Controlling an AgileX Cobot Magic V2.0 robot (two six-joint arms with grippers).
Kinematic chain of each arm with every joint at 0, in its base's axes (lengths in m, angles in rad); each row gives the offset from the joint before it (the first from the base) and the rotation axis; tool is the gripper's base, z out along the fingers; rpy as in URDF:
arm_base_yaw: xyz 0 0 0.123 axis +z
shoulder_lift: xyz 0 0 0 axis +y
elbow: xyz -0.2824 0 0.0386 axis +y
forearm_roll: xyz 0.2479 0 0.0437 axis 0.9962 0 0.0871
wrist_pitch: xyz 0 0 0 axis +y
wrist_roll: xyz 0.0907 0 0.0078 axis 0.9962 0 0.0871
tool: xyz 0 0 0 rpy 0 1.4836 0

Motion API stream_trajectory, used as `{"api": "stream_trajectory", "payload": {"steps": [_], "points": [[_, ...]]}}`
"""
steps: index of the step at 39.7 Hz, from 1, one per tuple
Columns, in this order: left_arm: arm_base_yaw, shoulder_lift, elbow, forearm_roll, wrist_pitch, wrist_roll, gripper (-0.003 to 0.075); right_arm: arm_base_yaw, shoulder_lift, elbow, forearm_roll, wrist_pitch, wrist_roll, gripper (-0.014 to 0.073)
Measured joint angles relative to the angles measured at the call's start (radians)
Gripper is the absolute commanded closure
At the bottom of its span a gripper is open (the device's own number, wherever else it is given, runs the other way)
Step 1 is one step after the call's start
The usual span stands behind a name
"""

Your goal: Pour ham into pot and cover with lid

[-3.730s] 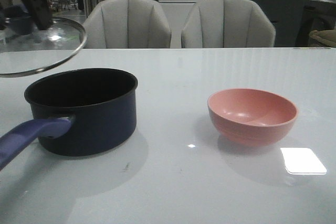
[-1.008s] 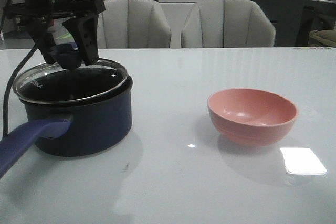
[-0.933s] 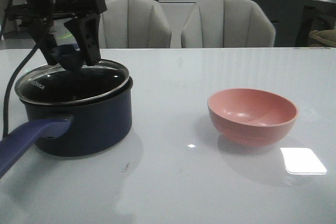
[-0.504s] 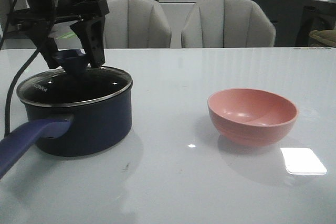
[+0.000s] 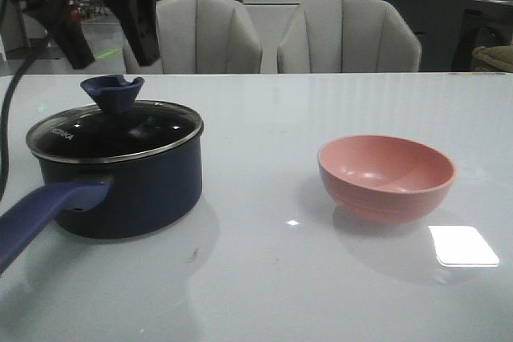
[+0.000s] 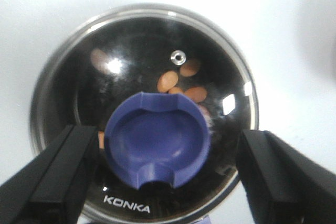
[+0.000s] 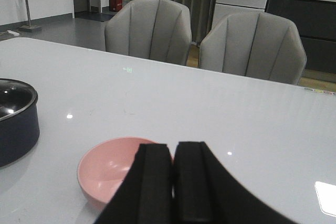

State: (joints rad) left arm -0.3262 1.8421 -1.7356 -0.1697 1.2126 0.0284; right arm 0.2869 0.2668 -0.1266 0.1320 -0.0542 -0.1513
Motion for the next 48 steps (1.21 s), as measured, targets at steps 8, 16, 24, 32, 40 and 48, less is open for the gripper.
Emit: {"api": "stream_trajectory", "payload": {"steps": [8, 16, 24, 32, 40, 48], "points": [[0.0, -0.272, 0.169, 0.012, -0.148, 0.0, 0.0167, 0.0, 0.0, 0.0, 0.0, 0.0, 0.0, 0.0445], [0.0, -0.549, 0.428, 0.043, -0.28, 0.0, 0.0167, 0.0, 0.0, 0.0, 0.0, 0.0, 0.0, 0.0445], [0.0, -0.838, 0.719, 0.052, -0.465, 0.0, 0.0167, 0.0, 0.0, 0.0, 0.0, 0.0, 0.0, 0.0445], [0.0, -1.114, 0.969, 0.059, -0.58, 0.0, 0.0168, 0.0, 0.0, 0.0, 0.0, 0.0, 0.0, 0.0445], [0.0, -1.39, 1.178, 0.09, -0.654, 0.0, 0.0211, 0.0, 0.0, 0.0, 0.0, 0.0, 0.0, 0.0445], [0.0, -1.641, 1.35, 0.105, -0.687, 0.0, 0.038, 0.0, 0.0, 0.0, 0.0, 0.0, 0.0, 0.0445]]}}
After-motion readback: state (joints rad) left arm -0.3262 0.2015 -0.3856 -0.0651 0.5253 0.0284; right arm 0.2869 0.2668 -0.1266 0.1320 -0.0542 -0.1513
